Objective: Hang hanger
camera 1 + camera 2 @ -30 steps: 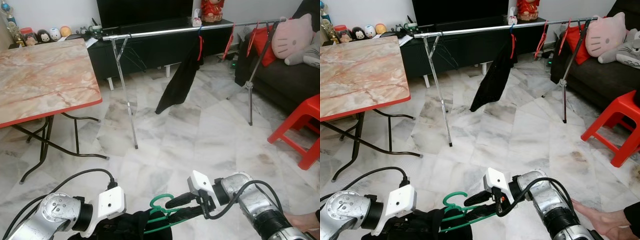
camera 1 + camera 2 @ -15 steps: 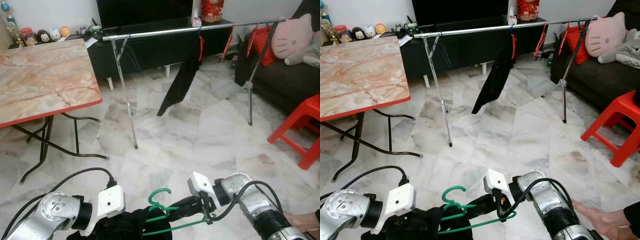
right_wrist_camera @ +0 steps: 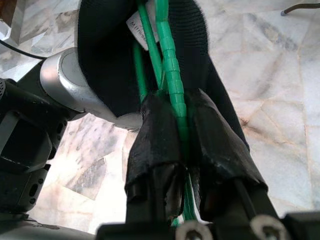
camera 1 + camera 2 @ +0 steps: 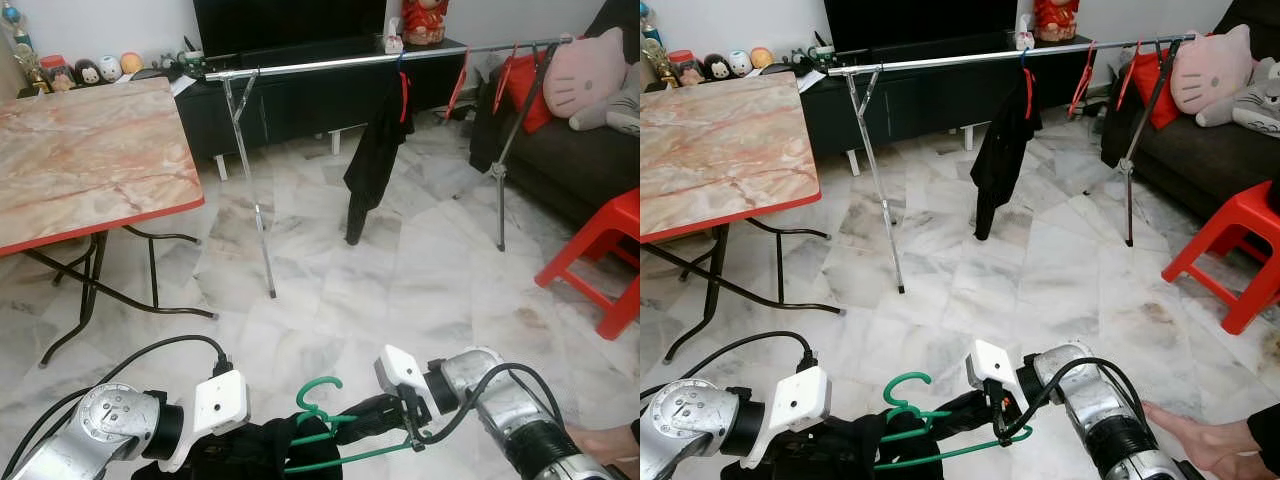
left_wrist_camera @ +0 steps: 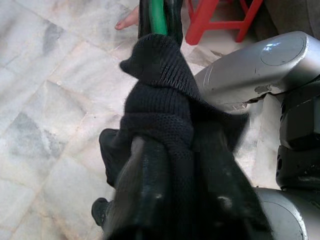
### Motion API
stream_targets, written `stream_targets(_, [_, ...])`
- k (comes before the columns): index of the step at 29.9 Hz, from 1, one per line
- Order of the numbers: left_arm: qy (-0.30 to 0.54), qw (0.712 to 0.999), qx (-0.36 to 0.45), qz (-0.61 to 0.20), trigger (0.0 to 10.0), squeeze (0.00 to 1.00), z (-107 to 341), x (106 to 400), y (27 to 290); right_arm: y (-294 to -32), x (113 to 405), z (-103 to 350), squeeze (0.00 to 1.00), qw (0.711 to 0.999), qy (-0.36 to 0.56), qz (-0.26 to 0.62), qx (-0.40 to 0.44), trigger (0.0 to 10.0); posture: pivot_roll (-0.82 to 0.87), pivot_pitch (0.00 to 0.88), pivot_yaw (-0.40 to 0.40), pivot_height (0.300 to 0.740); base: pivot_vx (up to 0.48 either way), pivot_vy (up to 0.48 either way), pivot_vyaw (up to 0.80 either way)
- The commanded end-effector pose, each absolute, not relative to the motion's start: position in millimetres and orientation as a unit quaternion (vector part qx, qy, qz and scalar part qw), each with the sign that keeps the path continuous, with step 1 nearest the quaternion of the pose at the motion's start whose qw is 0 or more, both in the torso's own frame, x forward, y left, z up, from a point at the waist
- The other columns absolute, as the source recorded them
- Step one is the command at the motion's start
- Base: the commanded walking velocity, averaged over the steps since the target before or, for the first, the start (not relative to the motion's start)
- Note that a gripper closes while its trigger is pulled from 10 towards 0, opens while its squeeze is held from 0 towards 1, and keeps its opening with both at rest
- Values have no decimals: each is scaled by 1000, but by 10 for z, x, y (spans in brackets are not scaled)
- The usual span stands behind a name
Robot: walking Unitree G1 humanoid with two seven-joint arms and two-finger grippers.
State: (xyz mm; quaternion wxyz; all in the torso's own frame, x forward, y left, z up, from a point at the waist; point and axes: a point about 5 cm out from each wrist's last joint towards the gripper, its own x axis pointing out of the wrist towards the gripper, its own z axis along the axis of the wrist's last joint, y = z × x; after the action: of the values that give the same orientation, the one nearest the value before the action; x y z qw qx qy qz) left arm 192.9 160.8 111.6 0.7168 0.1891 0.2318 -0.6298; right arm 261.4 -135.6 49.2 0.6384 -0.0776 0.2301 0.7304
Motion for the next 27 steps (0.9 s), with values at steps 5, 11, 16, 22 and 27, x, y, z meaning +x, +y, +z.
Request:
stream_targets(5, [209, 712, 196, -641, 10000, 1000, 1208, 1959, 1568, -1350, 2690, 497, 0, 665, 221, 706, -99, 0, -22, 0, 24, 732, 0, 0, 0])
stream_targets(11, [203, 718, 202, -634, 10000, 1000, 1234, 1999, 1576, -1306, 2752, 469, 0, 699, 202, 675, -121, 0, -22, 0, 25, 732, 0, 0, 0])
stream_targets(16, [179, 748, 211, -603, 10000, 1000, 1293, 2121, 1605, -1310, 2814, 478, 0, 729, 185, 645, -134, 0, -21, 0, 25, 732, 0, 0, 0])
stream_targets(22, [157, 775, 211, -575, 10000, 1000, 1369, 2211, 1665, -1329, 2865, 471, 0, 755, 172, 615, -146, 0, -23, 0, 24, 732, 0, 0, 0])
stream_targets(27, [136, 798, 214, -547, 10000, 1000, 1406, 2279, 1679, -1324, 2938, 504, 0, 783, 150, 583, -155, 0, -23, 0, 24, 732, 0, 0, 0])
